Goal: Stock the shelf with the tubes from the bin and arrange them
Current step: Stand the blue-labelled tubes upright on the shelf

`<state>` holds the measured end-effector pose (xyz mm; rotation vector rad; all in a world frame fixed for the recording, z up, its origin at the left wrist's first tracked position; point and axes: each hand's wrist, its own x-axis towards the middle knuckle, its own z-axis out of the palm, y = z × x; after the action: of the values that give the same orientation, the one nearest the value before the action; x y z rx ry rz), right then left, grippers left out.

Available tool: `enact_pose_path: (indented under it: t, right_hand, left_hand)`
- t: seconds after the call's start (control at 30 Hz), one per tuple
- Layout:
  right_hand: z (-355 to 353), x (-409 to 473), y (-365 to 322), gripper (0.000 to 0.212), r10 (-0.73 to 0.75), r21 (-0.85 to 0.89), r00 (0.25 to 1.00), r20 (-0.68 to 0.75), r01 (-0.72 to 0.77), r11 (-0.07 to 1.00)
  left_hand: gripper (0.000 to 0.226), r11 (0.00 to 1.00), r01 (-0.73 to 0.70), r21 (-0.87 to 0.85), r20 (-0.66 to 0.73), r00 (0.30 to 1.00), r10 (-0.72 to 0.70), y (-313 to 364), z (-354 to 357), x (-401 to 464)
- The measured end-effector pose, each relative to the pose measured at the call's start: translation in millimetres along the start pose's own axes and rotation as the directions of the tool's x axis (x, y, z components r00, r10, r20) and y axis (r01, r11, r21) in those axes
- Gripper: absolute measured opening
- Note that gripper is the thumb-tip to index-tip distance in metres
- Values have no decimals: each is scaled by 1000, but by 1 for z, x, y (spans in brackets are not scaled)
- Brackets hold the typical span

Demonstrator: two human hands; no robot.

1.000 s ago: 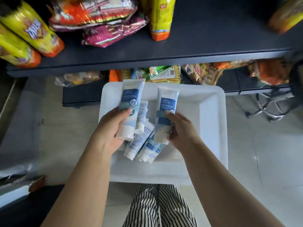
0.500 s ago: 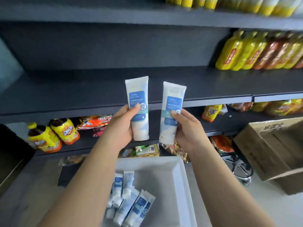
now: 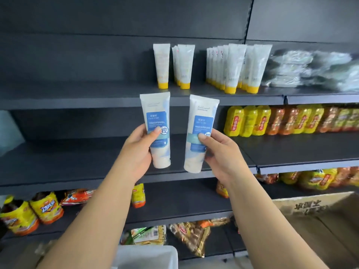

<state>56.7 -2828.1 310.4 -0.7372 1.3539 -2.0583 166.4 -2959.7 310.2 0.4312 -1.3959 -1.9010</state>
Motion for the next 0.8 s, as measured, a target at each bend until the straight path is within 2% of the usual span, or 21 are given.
enact_pose_path:
  t: [0.17,0.33,0.6,0.8]
  right_hand:
    - [-45,20,-32,19,-14,15,996,86,13,1000]
    - [-61,44,-44,19,-21,28,991,135,17,999]
    - [-46,108,-59,19,-53,25,981,189,49,998]
    - [-20,173,-79,19,-130,22,962,240,129,991]
  left_hand:
    - [18,998,-48,30,-44,998,49,-3,50,10]
    - [18,990,-123,70,-54,990,127,8,72,26]
    - [18,963,-240,123,-27,969,245,36,73,85]
    - [19,946,-296,134,-18,953,301,53,63,146]
